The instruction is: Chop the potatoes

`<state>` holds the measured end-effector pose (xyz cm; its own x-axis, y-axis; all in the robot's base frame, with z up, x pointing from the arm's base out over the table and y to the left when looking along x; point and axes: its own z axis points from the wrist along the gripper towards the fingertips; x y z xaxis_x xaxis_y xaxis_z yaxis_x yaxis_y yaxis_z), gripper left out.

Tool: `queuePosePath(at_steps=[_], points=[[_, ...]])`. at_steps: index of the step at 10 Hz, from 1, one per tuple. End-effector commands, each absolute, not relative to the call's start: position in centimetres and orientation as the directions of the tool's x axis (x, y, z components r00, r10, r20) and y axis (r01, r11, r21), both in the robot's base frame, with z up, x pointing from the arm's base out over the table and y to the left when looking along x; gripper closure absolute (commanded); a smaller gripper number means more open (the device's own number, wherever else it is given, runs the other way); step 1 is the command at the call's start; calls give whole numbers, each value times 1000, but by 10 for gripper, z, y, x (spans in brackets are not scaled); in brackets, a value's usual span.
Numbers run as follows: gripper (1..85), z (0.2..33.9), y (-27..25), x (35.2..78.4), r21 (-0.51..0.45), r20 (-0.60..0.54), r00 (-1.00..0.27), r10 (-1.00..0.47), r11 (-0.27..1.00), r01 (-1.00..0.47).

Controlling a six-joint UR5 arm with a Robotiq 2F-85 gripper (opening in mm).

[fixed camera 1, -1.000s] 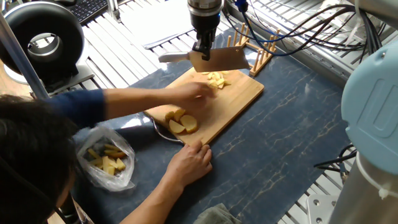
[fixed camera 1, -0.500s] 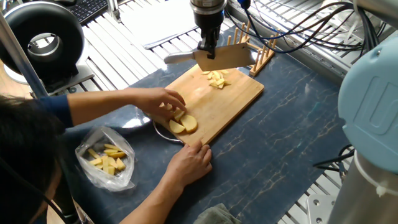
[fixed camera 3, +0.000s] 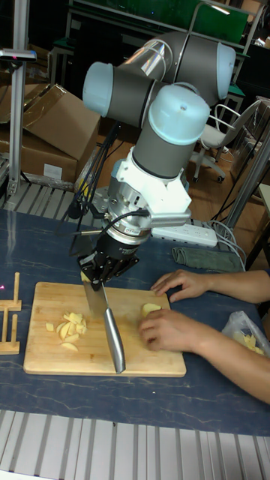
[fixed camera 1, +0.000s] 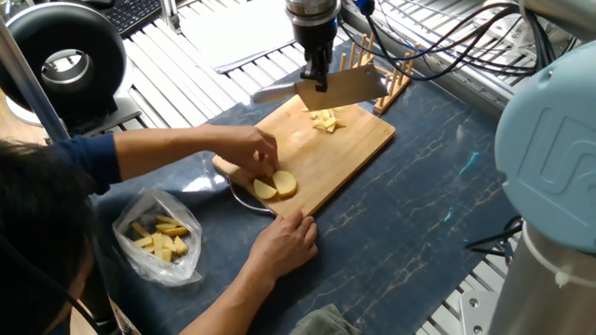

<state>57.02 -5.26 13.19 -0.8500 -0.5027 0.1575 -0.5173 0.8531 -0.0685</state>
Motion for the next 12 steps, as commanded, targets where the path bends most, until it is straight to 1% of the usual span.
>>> queuePosePath(at_steps=[1, 12], points=[[847, 129, -58, 562, -55, 202, -819, -536, 829, -556], [847, 116, -68, 542, -16, 282, -775, -565, 805, -593]])
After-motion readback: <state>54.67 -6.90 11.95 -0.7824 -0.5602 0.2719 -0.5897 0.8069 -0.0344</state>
